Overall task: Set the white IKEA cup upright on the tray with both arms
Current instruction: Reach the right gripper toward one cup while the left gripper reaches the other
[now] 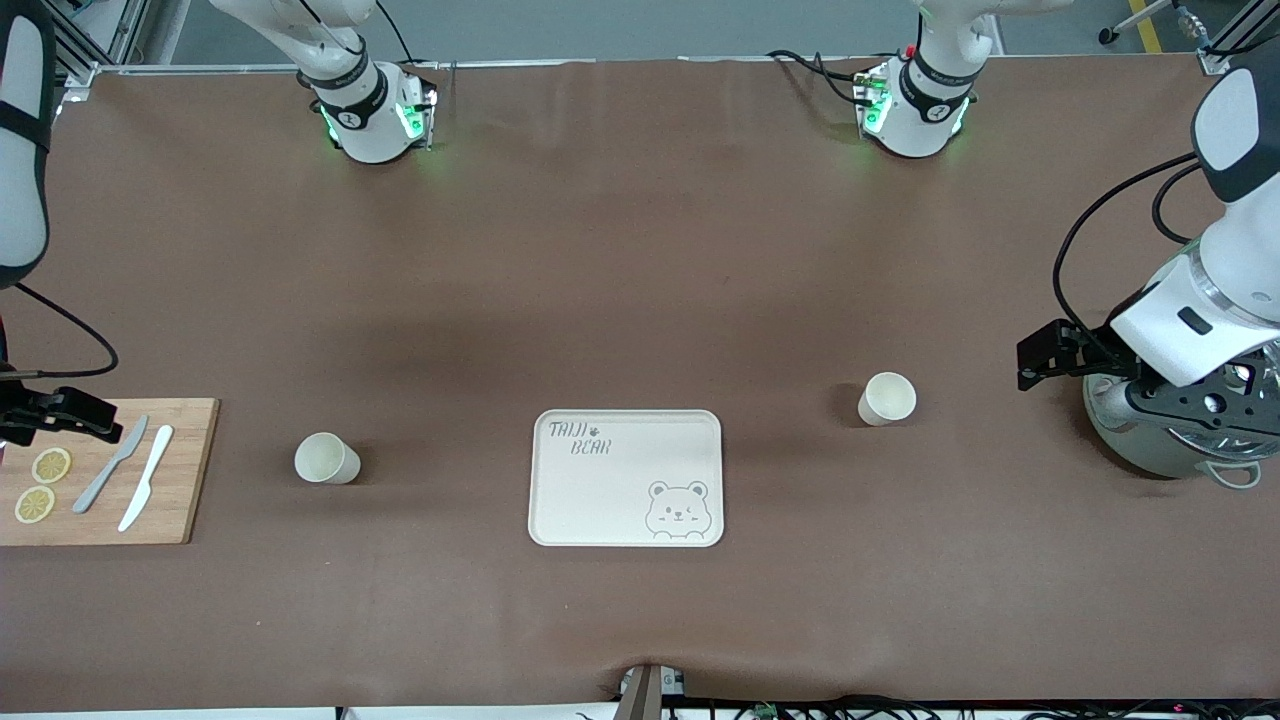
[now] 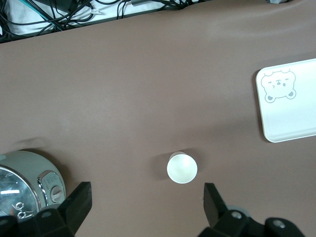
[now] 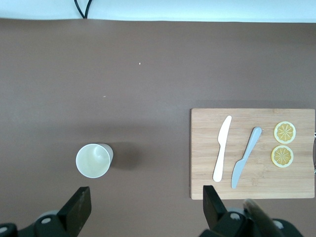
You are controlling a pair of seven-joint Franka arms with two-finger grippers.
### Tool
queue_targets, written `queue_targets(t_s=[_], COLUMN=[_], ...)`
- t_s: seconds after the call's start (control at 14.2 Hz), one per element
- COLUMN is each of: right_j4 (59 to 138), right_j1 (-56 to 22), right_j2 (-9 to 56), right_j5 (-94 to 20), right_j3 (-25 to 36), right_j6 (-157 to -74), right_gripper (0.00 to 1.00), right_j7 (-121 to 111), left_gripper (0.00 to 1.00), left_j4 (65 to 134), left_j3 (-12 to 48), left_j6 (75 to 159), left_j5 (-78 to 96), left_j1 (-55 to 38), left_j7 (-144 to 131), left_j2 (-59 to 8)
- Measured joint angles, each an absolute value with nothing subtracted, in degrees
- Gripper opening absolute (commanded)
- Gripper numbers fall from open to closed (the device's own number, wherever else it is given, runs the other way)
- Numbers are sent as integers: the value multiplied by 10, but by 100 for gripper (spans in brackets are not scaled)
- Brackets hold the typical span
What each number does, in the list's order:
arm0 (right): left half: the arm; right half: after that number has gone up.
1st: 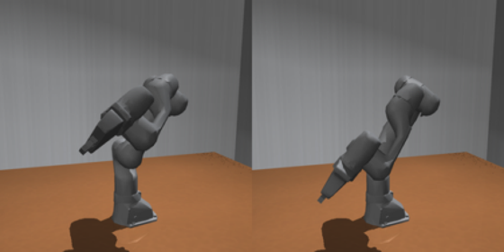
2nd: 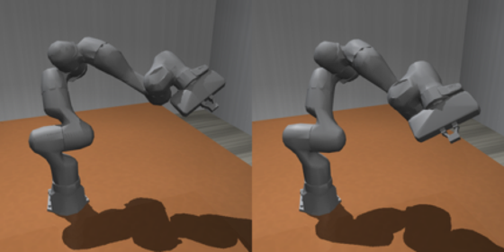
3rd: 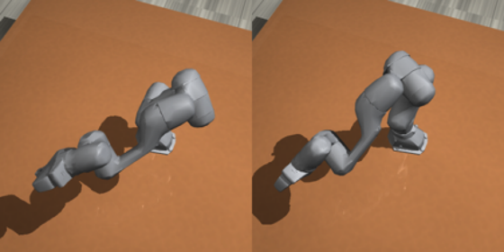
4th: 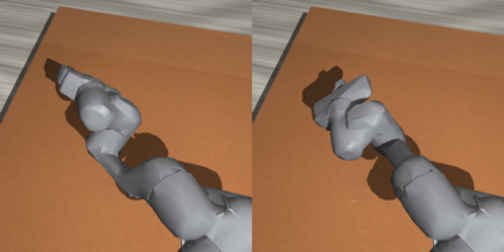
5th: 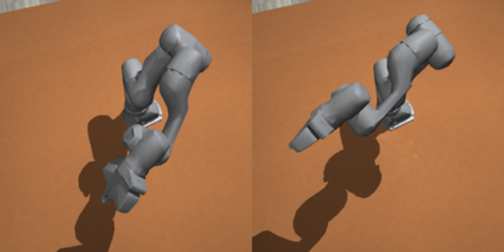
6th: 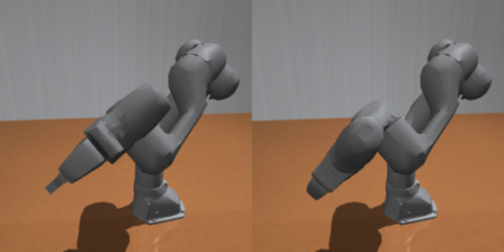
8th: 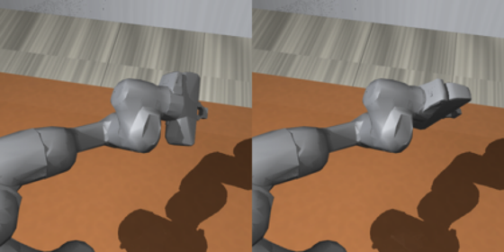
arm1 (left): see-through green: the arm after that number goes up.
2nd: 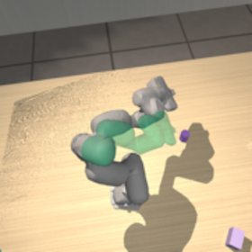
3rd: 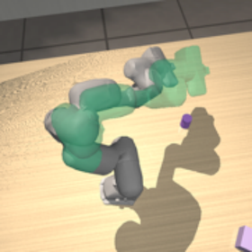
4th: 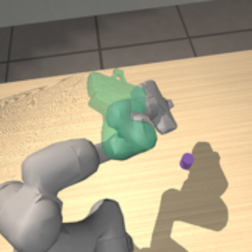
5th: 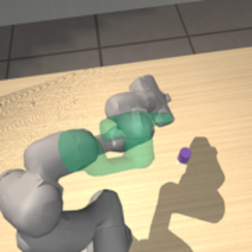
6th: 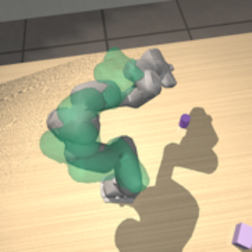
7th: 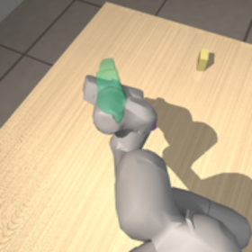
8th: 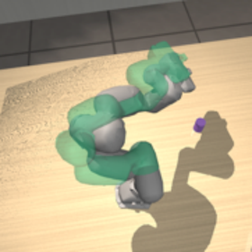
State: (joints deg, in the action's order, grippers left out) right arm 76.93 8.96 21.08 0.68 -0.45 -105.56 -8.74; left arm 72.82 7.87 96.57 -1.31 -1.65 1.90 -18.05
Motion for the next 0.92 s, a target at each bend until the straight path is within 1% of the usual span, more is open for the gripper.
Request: queue_targets(t_s=[0.28,0.49,0.57,0.64,0.71,0.85,0.92], right_j4=[773,776,776,777,778,778,778], right_j1=[137,141,138,135,129,116,106], right_j2=[216,232,239,245,252,269,279], right_j5=[-29,-36,-37,-38,-38,-38,-38], right_j3=[-3,-6,-8,-10,-12,-13,-13], right_j6=[-1055,-1057,-1063,-1070,-1074,-1081,-1088], right_gripper=[100,100,100,100,100,100,100], right_j7=[-108,-113,-113,-113,-113,-107,-91], left_gripper=[100,100,100,100,100,100,100], left_j4=[729,734,748,779,827,942,993], left_j3=[79,79,79,79,80,82,82], left_j6=[966,964,963,976,1015,1111,1144], left_j5=[-13,-13,-13,-13,-13,-13,-13], left_j1=[-15,-15,-15,-15,-15,-16,-16], left_j7=[19,19,19,19,20,20,20], left_j2=[-180,-180,-179,-174,-166,-143,-131])
